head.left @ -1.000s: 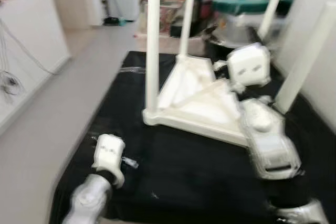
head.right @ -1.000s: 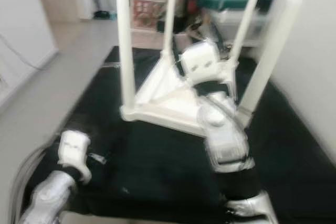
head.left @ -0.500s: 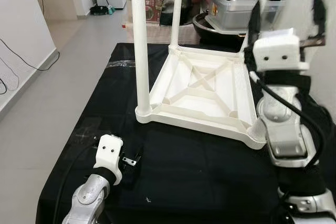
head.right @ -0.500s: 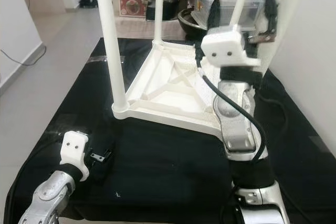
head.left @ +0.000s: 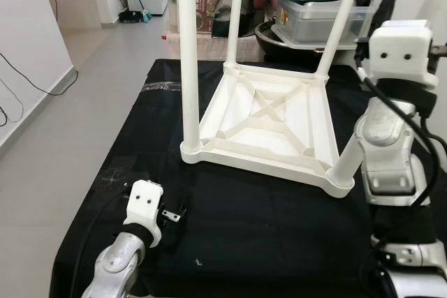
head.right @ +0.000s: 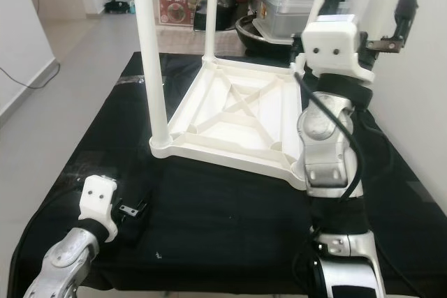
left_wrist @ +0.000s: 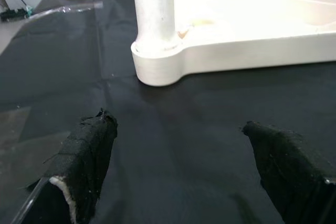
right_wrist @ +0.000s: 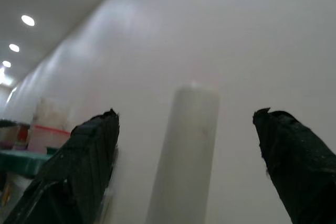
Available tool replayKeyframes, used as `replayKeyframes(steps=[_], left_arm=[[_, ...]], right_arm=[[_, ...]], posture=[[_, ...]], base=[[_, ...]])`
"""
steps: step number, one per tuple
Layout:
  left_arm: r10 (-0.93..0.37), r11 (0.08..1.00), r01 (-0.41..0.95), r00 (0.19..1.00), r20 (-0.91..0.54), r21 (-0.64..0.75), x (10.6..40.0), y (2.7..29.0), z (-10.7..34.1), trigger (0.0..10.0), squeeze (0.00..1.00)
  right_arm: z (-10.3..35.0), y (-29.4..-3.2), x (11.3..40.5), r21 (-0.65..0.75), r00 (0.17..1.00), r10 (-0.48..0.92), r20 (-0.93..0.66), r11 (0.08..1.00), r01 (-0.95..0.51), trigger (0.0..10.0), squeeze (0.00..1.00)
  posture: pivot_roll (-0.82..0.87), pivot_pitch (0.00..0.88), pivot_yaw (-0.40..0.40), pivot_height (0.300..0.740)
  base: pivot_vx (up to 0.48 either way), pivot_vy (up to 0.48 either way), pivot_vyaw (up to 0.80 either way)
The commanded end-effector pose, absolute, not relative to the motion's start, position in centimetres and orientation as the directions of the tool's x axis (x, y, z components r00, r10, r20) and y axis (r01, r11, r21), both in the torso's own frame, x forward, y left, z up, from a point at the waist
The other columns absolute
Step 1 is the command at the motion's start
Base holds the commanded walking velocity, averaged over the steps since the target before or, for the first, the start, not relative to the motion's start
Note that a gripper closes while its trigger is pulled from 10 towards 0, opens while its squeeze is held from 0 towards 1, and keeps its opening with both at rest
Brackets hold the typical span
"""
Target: Building children table
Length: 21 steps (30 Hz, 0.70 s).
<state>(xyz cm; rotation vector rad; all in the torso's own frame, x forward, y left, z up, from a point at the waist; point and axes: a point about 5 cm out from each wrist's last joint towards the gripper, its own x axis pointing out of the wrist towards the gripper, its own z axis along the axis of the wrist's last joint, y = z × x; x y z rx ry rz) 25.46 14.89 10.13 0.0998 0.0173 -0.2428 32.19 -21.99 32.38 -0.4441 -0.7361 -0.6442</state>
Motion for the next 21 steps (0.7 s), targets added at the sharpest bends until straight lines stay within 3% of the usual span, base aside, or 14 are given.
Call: replayKeyframes(steps=[1, 2, 4, 8, 9, 10, 21], left_arm=[[-0.24, 0.963, 0.243, 0.97, -0.035, 0.113, 25.4, 14.8, 9.9, 10.0, 0.0], [-0.24, 0.963, 0.243, 0.97, -0.035, 0.113, 25.4, 14.8, 9.9, 10.0, 0.0], [-0.24, 0.963, 0.243, 0.97, -0.037, 0.114, 25.5, 14.7, 9.8, 10.0, 0.0], [-0.238, 0.964, 0.241, 0.97, -0.038, 0.114, 25.6, 14.7, 9.7, 10.0, 0.0], [-0.237, 0.964, 0.24, 0.971, -0.039, 0.114, 25.5, 14.8, 9.7, 10.0, 0.0], [-0.237, 0.964, 0.24, 0.971, -0.04, 0.114, 25.5, 14.7, 9.6, 10.0, 0.0], [-0.239, 0.964, 0.242, 0.97, -0.042, 0.113, 25.6, 14.6, 9.5, 10.0, 0.0]], right_arm=[[31.9, -22.5, 32.6, -0.133, 0.599, -0.41, 0.687, 0.74, 0.66, 10.0, 0.0], [31.9, -22.5, 32.6, -0.133, 0.599, -0.41, 0.687, 0.74, 0.66, 10.0, 0.0], [30.1, -23.7, 34.1, -0.062, 0.698, -0.476, 0.535, 0.802, 0.595, 10.0, 0.0], [29.7, -24.4, 34.7, -0.014, 0.726, -0.496, 0.476, 0.821, 0.571, 10.0, 0.0], [30.2, -24.8, 34.8, 0.003, 0.722, -0.497, 0.48, 0.825, 0.566, 9.4, 0.0], [30.7, -25.2, 34.8, 0.023, 0.715, -0.496, 0.492, 0.829, 0.559, 0.0, 0.0], [32.9, -26.1, 34.7, 0.048, 0.696, -0.471, 0.542, 0.844, 0.534, 0.0, 0.0]], posture=[[0.06, 0.0, -0.058, 0.74], [0.06, 0.0, -0.058, 0.74], [0.06, 0.0, -0.063, 0.74], [0.06, 0.0, -0.063, 0.74], [0.06, 0.0, -0.063, 0.74], [0.06, 0.0, -0.063, 0.74], [0.05, 0.0, -0.06, 0.74]], base=[[0.0, 0.0, 0.0], [0.0, 0.0, 0.0], [0.0, 0.0, 0.0], [0.0, 0.0, 0.0], [0.0, 0.0, 0.0], [0.0, 0.0, 0.0], [0.0, 0.0, 0.0]])
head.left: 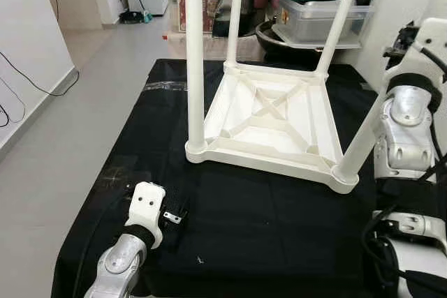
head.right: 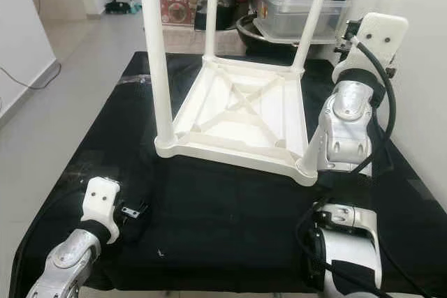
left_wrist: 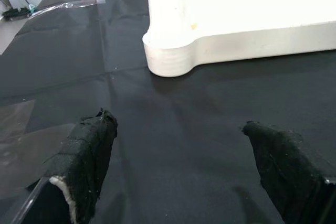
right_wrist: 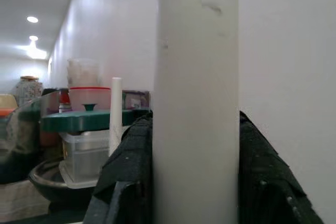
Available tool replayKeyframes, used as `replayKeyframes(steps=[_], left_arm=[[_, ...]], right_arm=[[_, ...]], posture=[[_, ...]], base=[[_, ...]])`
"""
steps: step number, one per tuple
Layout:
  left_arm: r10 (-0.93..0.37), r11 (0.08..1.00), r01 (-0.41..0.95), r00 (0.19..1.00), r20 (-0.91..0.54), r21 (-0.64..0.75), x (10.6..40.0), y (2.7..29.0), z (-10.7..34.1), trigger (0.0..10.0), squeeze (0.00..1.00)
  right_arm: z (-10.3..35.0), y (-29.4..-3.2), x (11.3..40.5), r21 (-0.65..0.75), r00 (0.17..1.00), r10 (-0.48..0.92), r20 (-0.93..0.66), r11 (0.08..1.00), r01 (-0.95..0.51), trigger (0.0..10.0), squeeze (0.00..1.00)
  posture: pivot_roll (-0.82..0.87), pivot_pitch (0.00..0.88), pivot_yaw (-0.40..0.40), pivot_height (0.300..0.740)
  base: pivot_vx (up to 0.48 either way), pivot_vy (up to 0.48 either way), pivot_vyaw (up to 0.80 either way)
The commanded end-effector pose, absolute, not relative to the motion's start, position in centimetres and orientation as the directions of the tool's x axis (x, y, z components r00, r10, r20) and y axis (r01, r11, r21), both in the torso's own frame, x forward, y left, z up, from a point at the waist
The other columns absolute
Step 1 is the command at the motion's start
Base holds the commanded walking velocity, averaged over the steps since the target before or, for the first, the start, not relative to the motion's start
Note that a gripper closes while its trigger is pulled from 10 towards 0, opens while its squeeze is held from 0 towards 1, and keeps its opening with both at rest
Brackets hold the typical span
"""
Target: Building children table
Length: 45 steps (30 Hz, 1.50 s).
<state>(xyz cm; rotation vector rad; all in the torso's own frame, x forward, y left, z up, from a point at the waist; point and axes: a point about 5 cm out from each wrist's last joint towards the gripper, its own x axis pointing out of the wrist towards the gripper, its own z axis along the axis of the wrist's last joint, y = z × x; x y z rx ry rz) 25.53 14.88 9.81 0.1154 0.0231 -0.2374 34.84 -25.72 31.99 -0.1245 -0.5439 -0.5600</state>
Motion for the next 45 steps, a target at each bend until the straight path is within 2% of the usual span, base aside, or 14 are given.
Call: replayKeyframes(steps=[1, 13, 14, 18, 20, 24, 25, 26, 27, 32, 34, 36, 41, 45], left_arm=[[-0.241, 0.963, 0.244, 0.97, -0.045, 0.114, 25.6, 14.6, 9.5, 10.0, 0.0], [-0.248, 0.96, 0.253, 0.967, -0.054, 0.12, 25.6, 14.5, 9.2, 10.0, 0.0], [-0.248, 0.96, 0.253, 0.967, -0.056, 0.121, 25.6, 14.6, 9.2, 10.0, 0.0], [-0.248, 0.96, 0.253, 0.967, -0.057, 0.121, 25.6, 14.6, 9.2, 10.0, 0.0], [-0.247, 0.96, 0.252, 0.967, -0.06, 0.121, 25.6, 14.7, 9.2, 10.0, 0.0], [-0.245, 0.96, 0.251, 0.967, -0.062, 0.123, 25.6, 14.7, 9.2, 10.0, 0.0], [-0.247, 0.959, 0.253, 0.967, -0.062, 0.125, 25.6, 14.7, 9.2, 10.0, 0.0], [-0.247, 0.959, 0.253, 0.967, -0.062, 0.125, 25.6, 14.7, 9.2, 10.0, 0.0], [-0.247, 0.959, 0.254, 0.967, -0.063, 0.128, 25.5, 14.9, 9.2, 10.0, 0.0], [-0.244, 0.96, 0.25, 0.968, -0.063, 0.128, 25.5, 15.1, 9.2, 10.0, 0.0], [-0.244, 0.96, 0.25, 0.968, -0.063, 0.128, 25.5, 15.1, 9.2, 10.0, 0.0], [-0.255, 0.957, 0.261, 0.965, -0.064, 0.127, 25.5, 14.8, 9.3, 10.0, 0.0], [-0.268, 0.953, 0.275, 0.961, -0.067, 0.13, 25.5, 14.7, 9.3, 10.0, 0.0], [-0.268, 0.953, 0.274, 0.961, -0.067, 0.132, 25.6, 14.8, 9.4, 10.0, 0.0]], right_arm=[[33.2, -26.0, 34.7, 0.044, 0.709, -0.446, 0.545, 0.86, 0.508, 0.0, 0.0], [32.3, -27.0, 36.2, 0.198, 0.827, -0.423, 0.37, 0.906, 0.374, 0.0, 0.0], [30.6, -27.7, 36.9, 0.391, 0.87, -0.449, 0.202, 0.852, 0.349, 0.0, 0.0], [29.3, -28.0, 37.3, 0.49, 0.882, -0.46, 0.101, 0.795, 0.358, 0.0, 0.0], [24.2, -28.1, 37.8, 0.673, 0.874, -0.455, -0.17, 0.594, 0.44, 0.0, 0.0], [19.5, -27.0, 37.7, 0.688, 0.867, -0.378, -0.325, 0.535, 0.491, 0.0, 0.0], [15.9, -26.8, 36.9, 0.632, 0.84, -0.351, -0.413, 0.553, 0.542, 0.0, 0.0], [15.9, -26.8, 36.9, 0.632, 0.84, -0.351, -0.413, 0.553, 0.542, 0.0, 0.0], [10.9, -26.7, 35.1, 0.551, 0.786, -0.292, -0.545, 0.581, 0.598, 0.0, 0.0], [6.9, -26.1, 32.8, 0.51, 0.748, -0.177, -0.64, 0.629, 0.586, 0.0, 0.0], [6.9, -26.1, 32.8, 0.51, 0.748, -0.177, -0.64, 0.629, 0.586, 0.0, 0.0], [5.4, -24.6, 31.8, 0.532, 0.74, -0.043, -0.671, 0.668, 0.521, 0.0, 0.0], [4.4, -22.7, 31.3, 0.567, 0.723, 0.083, -0.686, 0.684, 0.459, 0.0, 0.0], [4.1, -21.9, 31.2, 0.573, 0.714, 0.124, -0.689, 0.697, 0.431, 0.0, 0.0]], posture=[[0.05, 0.0, -0.059, 0.74], [0.04, 0.0, -0.053, 0.74], [0.04, 0.0, -0.053, 0.74], [0.05, 0.0, -0.052, 0.74], [0.05, 0.0, -0.052, 0.74], [0.05, 0.0, -0.05, 0.74], [0.06, 0.0, -0.056, 0.74], [0.06, 0.0, -0.056, 0.74], [0.06, 0.0, -0.054, 0.74], [0.06, 0.0, -0.049, 0.74], [0.06, 0.0, -0.049, 0.74], [0.05, 0.0, -0.039, 0.74], [0.06, 0.0, -0.035, 0.74], [0.06, 0.0, -0.037, 0.74]], base=[[0.0, 0.0, 0.0], [0.0, 0.0, 0.0], [0.0, 0.0, 0.0], [0.0, 0.0, 0.0], [0.0, 0.0, 0.0], [0.0, 0.0, 0.0], [0.0, 0.0, 0.0], [0.0, 0.0, 0.0], [0.0, 0.0, 0.0], [0.0, 0.0, 0.0], [0.0, 0.0, 0.0], [0.0, 0.0, 0.0], [0.0, 0.0, 0.0], [0.0, 0.0, 0.0]])
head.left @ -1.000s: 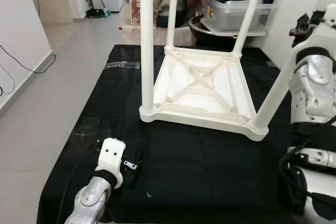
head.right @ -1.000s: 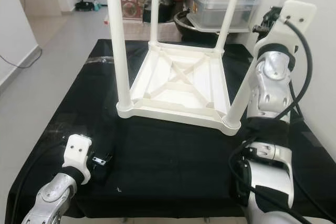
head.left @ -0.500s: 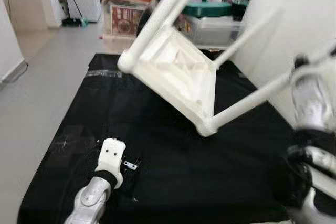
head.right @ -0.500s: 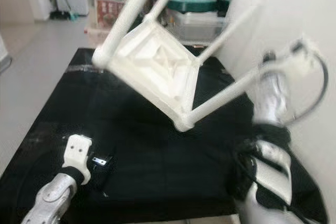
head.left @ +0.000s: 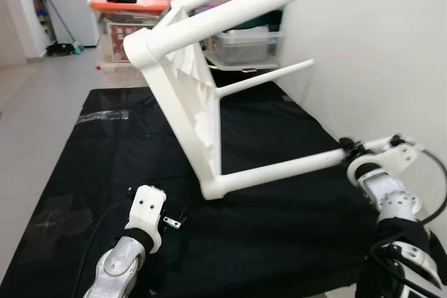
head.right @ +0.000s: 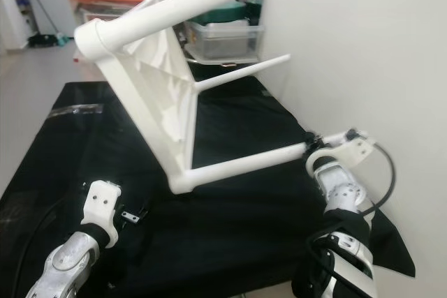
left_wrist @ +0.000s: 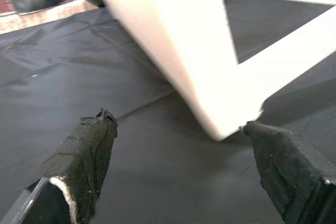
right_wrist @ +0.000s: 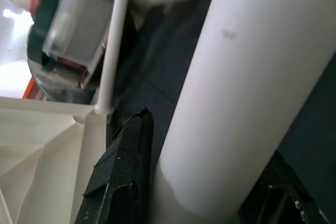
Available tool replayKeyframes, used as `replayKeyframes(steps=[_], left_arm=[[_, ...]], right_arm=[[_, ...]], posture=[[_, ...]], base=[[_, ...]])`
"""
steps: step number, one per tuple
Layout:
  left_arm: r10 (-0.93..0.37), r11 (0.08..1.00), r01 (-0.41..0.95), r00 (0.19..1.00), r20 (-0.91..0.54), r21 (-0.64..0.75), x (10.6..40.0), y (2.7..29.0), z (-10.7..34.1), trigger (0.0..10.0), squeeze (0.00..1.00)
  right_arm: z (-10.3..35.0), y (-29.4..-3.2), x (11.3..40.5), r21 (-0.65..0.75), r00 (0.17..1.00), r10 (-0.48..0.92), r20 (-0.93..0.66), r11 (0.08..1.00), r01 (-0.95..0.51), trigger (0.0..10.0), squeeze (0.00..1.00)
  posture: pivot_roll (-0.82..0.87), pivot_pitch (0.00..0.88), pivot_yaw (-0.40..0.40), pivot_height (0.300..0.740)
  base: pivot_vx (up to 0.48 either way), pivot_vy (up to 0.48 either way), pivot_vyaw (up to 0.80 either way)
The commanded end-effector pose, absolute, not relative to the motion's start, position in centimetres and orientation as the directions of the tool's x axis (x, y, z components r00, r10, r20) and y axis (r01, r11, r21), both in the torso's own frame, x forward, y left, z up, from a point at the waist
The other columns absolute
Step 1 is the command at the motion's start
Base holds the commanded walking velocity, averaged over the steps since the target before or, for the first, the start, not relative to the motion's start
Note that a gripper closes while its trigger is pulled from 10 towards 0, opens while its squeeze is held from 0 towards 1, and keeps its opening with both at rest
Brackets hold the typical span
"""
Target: Building children table
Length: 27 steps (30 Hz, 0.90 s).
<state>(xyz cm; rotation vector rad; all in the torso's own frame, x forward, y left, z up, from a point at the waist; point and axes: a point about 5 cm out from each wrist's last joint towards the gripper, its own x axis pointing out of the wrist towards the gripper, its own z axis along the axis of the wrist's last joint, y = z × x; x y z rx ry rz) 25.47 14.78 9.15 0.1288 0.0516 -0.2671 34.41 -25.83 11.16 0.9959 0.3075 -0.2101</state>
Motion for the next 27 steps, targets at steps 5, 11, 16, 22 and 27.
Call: replayKeyframes(steps=[5, 11, 16, 22, 27], left_arm=[[-0.266, 0.951, 0.274, 0.961, -0.073, 0.141, 25.6, 15.1, 9.4, 10.0, 0.0], [-0.264, 0.951, 0.272, 0.962, -0.073, 0.147, 25.5, 15.1, 9.3, 10.0, 0.0], [-0.264, 0.951, 0.272, 0.962, -0.073, 0.148, 25.6, 15.0, 9.3, 10.0, 0.0], [-0.27, 0.948, 0.278, 0.96, -0.071, 0.157, 25.8, 14.9, 9.3, 10.0, 0.0], [-0.271, 0.947, 0.279, 0.96, -0.071, 0.161, 25.9, 14.9, 9.2, 10.0, 0.0]], right_arm=[[4.1, -20.0, 31.6, 0.583, 0.686, 0.201, -0.699, 0.716, 0.384, 0.0, 0.0], [4.5, -20.9, 32.0, 0.517, 0.67, 0.054, -0.741, 0.682, 0.517, 10.0, 1.0], [4.7, -21.3, 32.0, 0.512, 0.673, 0.018, -0.74, 0.664, 0.545, 10.0, 1.0], [7.0, -22.2, 32.2, 0.575, 0.698, -0.078, -0.712, 0.505, 0.644, 10.0, 1.0], [7.4, -22.6, 31.7, 0.585, 0.688, -0.102, -0.718, 0.446, 0.677, 10.0, 1.0]], posture=[[0.07, 0.0, -0.043, 0.74], [0.07, 0.0, -0.044, 0.74], [0.07, 0.0, -0.043, 0.74], [0.04, 0.0, -0.041, 0.74], [0.04, 0.0, -0.047, 0.74]], base=[[0.0, 0.0, 0.0], [0.0, 0.0, 0.0], [0.0, 0.0, 0.0], [0.0, 0.0, 0.0], [0.0, 0.0, 0.0]])
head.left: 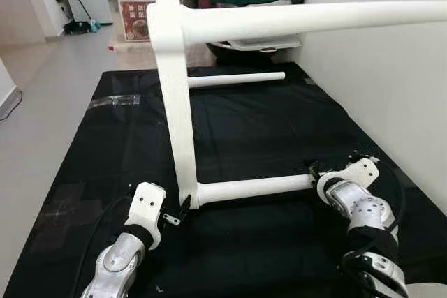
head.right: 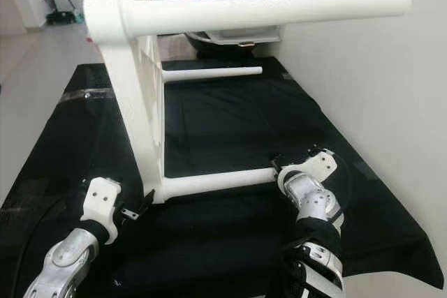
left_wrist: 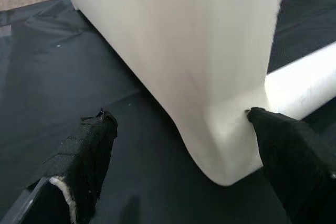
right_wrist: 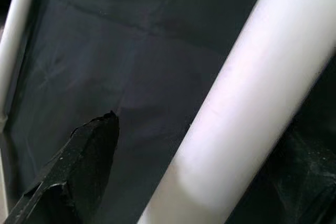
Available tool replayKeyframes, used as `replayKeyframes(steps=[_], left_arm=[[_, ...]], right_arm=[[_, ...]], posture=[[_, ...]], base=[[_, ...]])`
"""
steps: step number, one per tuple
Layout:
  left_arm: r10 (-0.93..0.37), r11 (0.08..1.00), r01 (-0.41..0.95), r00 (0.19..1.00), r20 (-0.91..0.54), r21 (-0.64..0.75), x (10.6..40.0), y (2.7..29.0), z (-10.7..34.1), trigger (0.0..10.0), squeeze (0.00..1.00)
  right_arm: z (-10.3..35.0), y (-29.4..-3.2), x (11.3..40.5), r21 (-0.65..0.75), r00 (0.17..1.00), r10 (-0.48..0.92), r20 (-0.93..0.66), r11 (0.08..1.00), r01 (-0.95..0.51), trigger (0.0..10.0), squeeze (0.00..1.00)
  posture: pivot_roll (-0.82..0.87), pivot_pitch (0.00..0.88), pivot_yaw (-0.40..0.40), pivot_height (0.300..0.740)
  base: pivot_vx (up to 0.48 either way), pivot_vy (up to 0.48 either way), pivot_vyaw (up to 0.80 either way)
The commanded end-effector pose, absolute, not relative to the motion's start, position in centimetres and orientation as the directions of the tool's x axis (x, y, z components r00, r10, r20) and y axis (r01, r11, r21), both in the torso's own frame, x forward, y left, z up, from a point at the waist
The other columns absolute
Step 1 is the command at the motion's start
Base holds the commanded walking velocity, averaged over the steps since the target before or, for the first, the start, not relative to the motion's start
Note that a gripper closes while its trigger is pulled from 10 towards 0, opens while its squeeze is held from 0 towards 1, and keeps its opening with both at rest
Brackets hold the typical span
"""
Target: Building children table
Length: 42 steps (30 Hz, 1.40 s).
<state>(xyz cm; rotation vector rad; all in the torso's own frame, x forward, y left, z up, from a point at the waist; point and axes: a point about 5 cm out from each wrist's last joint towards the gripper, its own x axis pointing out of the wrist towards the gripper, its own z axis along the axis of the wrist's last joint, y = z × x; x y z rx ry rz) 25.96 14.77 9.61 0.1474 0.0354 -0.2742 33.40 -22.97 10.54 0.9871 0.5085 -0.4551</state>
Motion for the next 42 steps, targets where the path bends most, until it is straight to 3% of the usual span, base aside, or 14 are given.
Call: replayKeyframes(steps=[1, 9, 15, 17, 18, 20, 21, 22, 23, 24, 32, 36, 40, 42], left_arm=[[-0.269, 0.947, 0.277, 0.961, -0.07, 0.161, 25.9, 14.9, 9.2, 10.0, 0.0], [-0.267, 0.949, 0.275, 0.961, -0.072, 0.155, 25.8, 14.8, 9.0, 10.0, 0.0], [-0.271, 0.947, 0.279, 0.96, -0.072, 0.156, 25.9, 14.8, 8.9, 10.0, 0.0], [-0.271, 0.948, 0.279, 0.96, -0.069, 0.154, 26.1, 14.8, 9.0, 10.0, 0.0], [-0.271, 0.948, 0.279, 0.96, -0.069, 0.154, 26.1, 14.8, 9.0, 10.0, 0.0], [-0.273, 0.948, 0.28, 0.96, -0.062, 0.151, 26.3, 14.6, 9.0, 10.0, 0.0], [-0.273, 0.948, 0.28, 0.96, -0.062, 0.151, 26.3, 14.6, 9.0, 10.0, 0.0], [-0.276, 0.948, 0.282, 0.959, -0.058, 0.149, 26.4, 14.5, 9.1, 10.0, 0.0], [-0.276, 0.948, 0.282, 0.959, -0.058, 0.149, 26.4, 14.5, 9.1, 10.0, 0.0], [-0.278, 0.948, 0.283, 0.959, -0.055, 0.148, 26.5, 14.4, 9.2, 10.0, 0.0], [-0.259, 0.952, 0.259, 0.966, -0.021, 0.163, 26.7, 15.1, 9.9, 10.0, 0.0], [-0.254, 0.953, 0.253, 0.967, -0.015, 0.169, 26.8, 15.2, 10.0, 10.0, 0.0], [-0.254, 0.954, 0.248, 0.967, 0.014, 0.168, 27.8, 15.0, 10.7, 10.0, 0.0], [-0.254, 0.954, 0.248, 0.967, 0.014, 0.168, 27.8, 15.0, 10.7, 10.0, 0.0]], right_arm=[[7.7, -23.0, 31.1, 0.583, 0.674, -0.131, -0.727, 0.401, 0.706, 10.0, 1.0], [9.2, -24.0, 27.9, 0.551, 0.607, -0.241, -0.757, 0.264, 0.792, 10.0, 1.0], [11.8, -25.4, 27.1, 0.541, 0.612, -0.342, -0.713, 0.287, 0.791, 10.0, 1.0], [14.8, -26.8, 27.5, 0.47, 0.688, -0.45, -0.569, 0.509, 0.722, 10.0, 1.0], [14.8, -26.8, 27.5, 0.47, 0.688, -0.45, -0.569, 0.509, 0.722, 10.0, 1.0], [18.9, -26.0, 29.5, 0.16, 0.835, -0.476, -0.277, 0.834, 0.528, 10.0, 1.0], [18.9, -26.0, 29.5, 0.16, 0.835, -0.476, -0.277, 0.834, 0.528, 10.0, 1.0], [19.8, -24.5, 30.4, 0.024, 0.896, -0.401, -0.191, 0.91, 0.413, 10.0, 0.82], [19.8, -24.5, 30.4, 0.024, 0.896, -0.401, -0.191, 0.91, 0.413, 10.0, 0.82], [20.1, -23.1, 31.2, -0.084, 0.931, -0.336, -0.143, 0.941, 0.327, 10.0, 0.03], [22.3, -19.8, 32.7, -0.407, 0.971, -0.22, 0.095, 0.882, 0.239, 10.0, 0.0], [22.7, -19.9, 32.7, -0.478, 0.964, -0.218, 0.15, 0.838, 0.264, 10.0, 0.0], [25.5, -23.1, 32.3, -0.615, 0.868, -0.304, 0.393, 0.615, 0.494, 10.0, 0.0], [25.5, -23.1, 32.3, -0.615, 0.868, -0.304, 0.393, 0.615, 0.494, 10.0, 0.0]], posture=[[0.03, 0.0, -0.052, 0.74], [0.0, 0.0, -0.047, 0.74], [-0.02, 0.0, -0.042, 0.74], [-0.02, 0.0, -0.039, 0.74], [-0.02, 0.0, -0.039, 0.74], [-0.02, 0.0, -0.032, 0.74], [-0.02, 0.0, -0.032, 0.74], [-0.02, 0.0, -0.032, 0.74], [-0.02, 0.0, -0.032, 0.74], [-0.01, 0.0, -0.033, 0.74], [0.03, 0.0, -0.059, 0.74], [0.03, 0.0, -0.06, 0.74], [0.01, 0.0, -0.043, 0.74], [0.01, 0.0, -0.043, 0.74]], base=[[0.0, 0.0, 0.0], [0.0, 0.0, 0.0], [0.0, 0.0, 0.0], [0.0, 0.0, 0.0], [0.0, 0.0, 0.0], [0.0, 0.0, 0.0], [0.0, 0.0, 0.0], [0.0, 0.0, 0.0], [0.0, 0.0, 0.0], [0.0, 0.0, 0.0], [0.0, 0.0, 0.0], [0.0, 0.0, 0.0], [0.0, 0.0, 0.0], [0.0, 0.0, 0.0]])
